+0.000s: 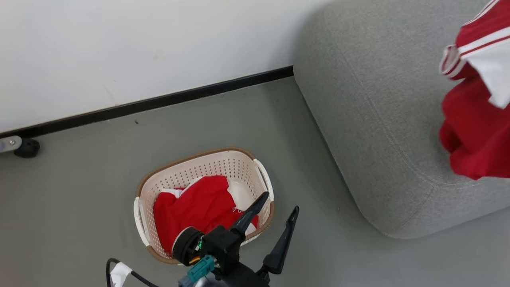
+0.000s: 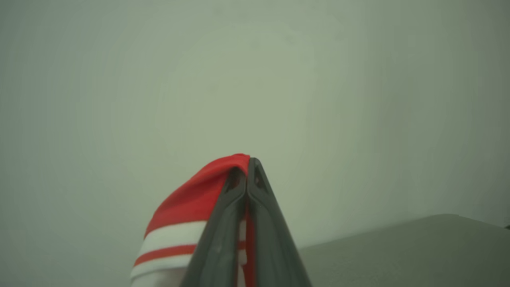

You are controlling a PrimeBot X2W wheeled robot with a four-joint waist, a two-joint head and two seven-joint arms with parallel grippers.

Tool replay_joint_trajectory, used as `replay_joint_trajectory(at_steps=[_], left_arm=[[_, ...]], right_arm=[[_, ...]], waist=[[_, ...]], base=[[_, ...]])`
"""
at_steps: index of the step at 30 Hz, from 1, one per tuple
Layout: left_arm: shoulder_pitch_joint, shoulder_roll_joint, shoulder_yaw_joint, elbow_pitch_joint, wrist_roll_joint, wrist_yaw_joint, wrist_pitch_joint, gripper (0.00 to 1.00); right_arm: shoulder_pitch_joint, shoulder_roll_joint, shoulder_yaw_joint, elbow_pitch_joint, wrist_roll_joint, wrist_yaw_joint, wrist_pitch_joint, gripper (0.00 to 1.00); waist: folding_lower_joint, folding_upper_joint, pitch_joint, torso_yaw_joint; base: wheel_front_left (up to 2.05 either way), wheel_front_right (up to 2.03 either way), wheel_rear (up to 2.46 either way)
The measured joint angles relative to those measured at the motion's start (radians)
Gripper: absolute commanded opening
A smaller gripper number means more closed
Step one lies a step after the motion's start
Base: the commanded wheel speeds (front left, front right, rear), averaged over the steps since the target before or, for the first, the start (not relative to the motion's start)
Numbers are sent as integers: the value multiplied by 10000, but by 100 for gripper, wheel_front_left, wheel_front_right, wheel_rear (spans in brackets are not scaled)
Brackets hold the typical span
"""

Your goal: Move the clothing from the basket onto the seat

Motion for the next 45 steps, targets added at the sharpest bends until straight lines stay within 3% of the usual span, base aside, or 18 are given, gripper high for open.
replay_joint_trajectory(at_steps=[16,26,39,45], left_arm=[[-423,606,153,-608,366,-2,616,100],[-419,1348,719,-913,428,198,909,100],[-419,2194,1250,-1147,585,374,1126,100],[-419,2274,1237,-1461,671,376,1246,100]], right_arm=[[-2651,-368,-1055,1714,539,-88,0,0],[-4259,-589,-1476,2897,715,-75,0,0],[-5093,-648,-1954,4385,694,-73,0,0],[-5108,-1375,-2449,4918,570,-69,-2,0]], waist=[[1,1,1948,553],[2,1,3390,681],[1,1,4639,354],[-1,0,4867,74]], base=[[0,0,0],[0,0,0],[0,0,0],[0,0,0]])
